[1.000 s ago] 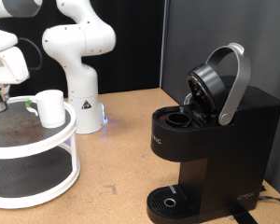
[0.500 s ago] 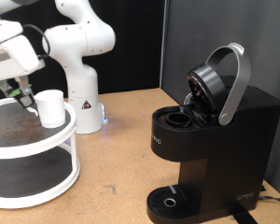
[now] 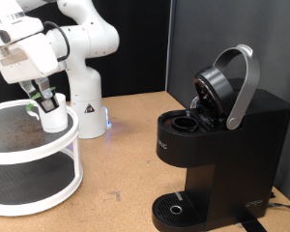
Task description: Make a cup of coffee with the keurig machine
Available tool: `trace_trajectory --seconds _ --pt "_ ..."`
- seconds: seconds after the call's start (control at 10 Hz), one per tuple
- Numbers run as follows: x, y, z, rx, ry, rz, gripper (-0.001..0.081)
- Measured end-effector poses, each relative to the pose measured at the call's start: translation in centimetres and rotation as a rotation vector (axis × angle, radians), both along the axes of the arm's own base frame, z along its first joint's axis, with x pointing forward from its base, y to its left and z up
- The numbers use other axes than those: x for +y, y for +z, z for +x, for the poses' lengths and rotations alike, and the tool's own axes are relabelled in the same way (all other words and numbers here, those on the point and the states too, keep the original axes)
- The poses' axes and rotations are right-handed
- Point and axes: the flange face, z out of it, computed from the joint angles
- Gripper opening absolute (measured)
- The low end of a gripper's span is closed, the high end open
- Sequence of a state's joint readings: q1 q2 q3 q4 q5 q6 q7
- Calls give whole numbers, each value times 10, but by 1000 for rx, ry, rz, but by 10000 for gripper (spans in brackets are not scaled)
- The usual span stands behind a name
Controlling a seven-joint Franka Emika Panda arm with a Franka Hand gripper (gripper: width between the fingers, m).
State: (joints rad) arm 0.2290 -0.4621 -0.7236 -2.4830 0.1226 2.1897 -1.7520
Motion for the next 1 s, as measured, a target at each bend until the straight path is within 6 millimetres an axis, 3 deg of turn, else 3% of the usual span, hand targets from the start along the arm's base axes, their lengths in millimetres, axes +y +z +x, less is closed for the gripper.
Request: trace_trajectory --seconds 0.2,0.5,0.7,1.0 --pt "6 2 0 18 -22 111 452" --pt "34 27 18 76 -60 289 452" --pt "56 42 35 79 -97 328 452" --pt "62 42 39 96 -111 349 449"
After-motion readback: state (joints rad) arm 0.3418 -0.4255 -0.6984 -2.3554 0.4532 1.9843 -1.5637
